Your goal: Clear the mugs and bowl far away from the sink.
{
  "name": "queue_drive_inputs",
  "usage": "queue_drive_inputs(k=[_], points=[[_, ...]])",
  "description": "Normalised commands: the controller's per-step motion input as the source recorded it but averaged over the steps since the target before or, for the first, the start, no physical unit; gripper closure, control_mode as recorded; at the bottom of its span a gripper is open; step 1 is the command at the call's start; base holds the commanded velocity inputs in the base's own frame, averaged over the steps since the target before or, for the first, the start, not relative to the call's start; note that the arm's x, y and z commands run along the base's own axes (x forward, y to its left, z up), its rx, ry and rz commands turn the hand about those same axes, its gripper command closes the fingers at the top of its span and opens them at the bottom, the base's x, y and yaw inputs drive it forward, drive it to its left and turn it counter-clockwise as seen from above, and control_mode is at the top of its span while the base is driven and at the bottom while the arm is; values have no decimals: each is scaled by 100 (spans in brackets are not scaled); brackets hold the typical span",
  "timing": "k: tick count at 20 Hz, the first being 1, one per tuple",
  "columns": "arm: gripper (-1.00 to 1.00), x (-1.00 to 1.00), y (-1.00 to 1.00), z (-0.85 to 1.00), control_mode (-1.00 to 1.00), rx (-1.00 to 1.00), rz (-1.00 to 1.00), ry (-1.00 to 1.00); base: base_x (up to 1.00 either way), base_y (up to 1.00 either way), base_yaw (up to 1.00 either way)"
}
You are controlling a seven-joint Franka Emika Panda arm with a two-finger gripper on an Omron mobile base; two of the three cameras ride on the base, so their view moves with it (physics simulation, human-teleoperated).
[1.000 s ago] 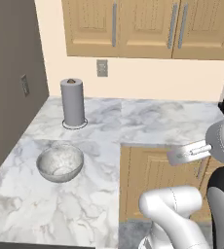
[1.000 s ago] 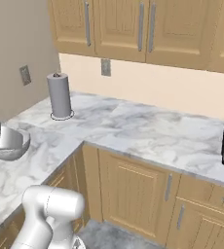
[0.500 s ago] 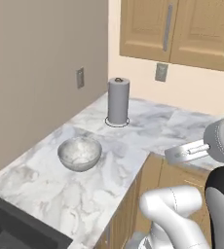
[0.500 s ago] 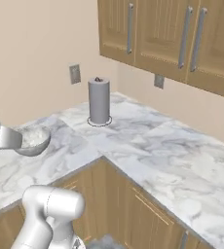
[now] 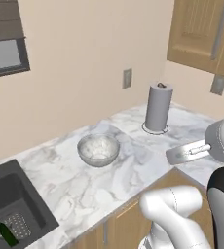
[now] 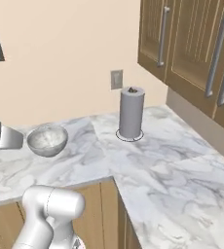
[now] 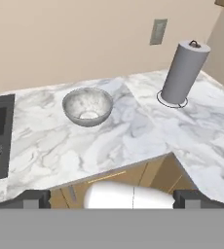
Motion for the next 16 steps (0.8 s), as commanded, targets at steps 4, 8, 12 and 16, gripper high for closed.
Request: queue_drive_inputs(k=[4, 8, 12, 16], points=[[-100, 0, 0, 0, 100, 0, 0, 0, 97, 0, 58], [-100, 0, 0, 0, 100, 0, 0, 0, 65, 0, 22], [-100, 0, 0, 0, 100, 0, 0, 0, 97, 0, 26], [-100, 0, 0, 0, 100, 0, 0, 0, 100, 0, 45]])
